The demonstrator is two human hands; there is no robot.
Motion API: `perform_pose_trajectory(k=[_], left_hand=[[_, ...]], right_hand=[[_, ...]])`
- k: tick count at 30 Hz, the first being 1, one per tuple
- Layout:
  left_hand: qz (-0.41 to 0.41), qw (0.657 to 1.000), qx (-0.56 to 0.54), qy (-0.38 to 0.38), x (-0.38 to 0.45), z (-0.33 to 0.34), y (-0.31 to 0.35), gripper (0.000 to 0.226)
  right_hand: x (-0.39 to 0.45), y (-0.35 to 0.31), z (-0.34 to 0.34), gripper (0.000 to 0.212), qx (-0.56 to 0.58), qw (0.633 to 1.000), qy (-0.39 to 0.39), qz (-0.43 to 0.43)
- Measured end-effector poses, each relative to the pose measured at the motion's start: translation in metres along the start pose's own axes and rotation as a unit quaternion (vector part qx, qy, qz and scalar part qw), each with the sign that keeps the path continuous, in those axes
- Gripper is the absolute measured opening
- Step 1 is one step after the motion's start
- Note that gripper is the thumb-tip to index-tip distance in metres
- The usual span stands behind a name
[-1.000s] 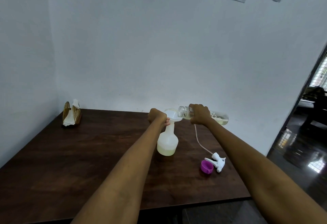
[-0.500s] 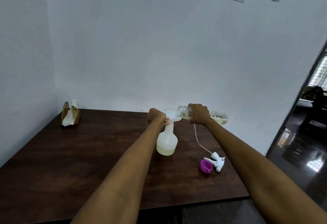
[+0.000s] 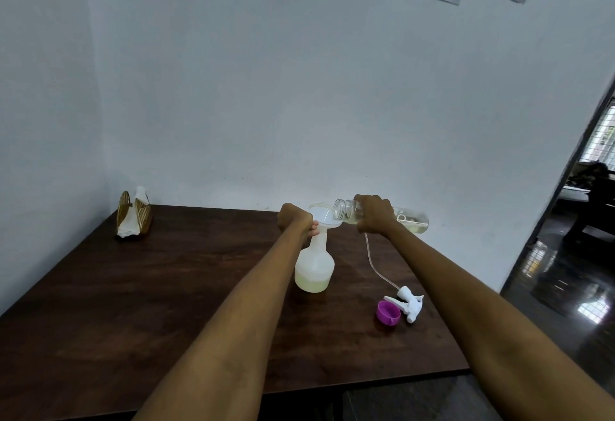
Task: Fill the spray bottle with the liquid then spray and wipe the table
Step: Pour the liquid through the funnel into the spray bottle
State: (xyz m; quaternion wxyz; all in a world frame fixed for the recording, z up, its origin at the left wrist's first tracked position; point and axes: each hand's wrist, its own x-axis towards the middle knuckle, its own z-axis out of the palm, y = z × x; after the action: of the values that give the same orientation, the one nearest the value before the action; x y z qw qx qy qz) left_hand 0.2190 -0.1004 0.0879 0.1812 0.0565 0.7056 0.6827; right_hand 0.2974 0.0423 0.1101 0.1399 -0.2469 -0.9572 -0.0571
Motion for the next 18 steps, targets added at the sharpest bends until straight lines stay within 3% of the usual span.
perform_pose_trajectory(k=[4, 18], left_hand=[[0.005, 1.0, 0.003, -0.003, -0.0002, 0.0002, 0.0007, 0.01], [0.0, 1.0, -0.006, -0.003, -0.003, -0.0008, 0.0015, 0.019]], right_hand=[[-0.0005, 0.0001, 0.0, 0.047, 0.0, 1.0, 0.002, -0.002], [-0.0009, -0.0008, -0.0015, 0.048, -0.003, 1.0, -0.002, -0.001]])
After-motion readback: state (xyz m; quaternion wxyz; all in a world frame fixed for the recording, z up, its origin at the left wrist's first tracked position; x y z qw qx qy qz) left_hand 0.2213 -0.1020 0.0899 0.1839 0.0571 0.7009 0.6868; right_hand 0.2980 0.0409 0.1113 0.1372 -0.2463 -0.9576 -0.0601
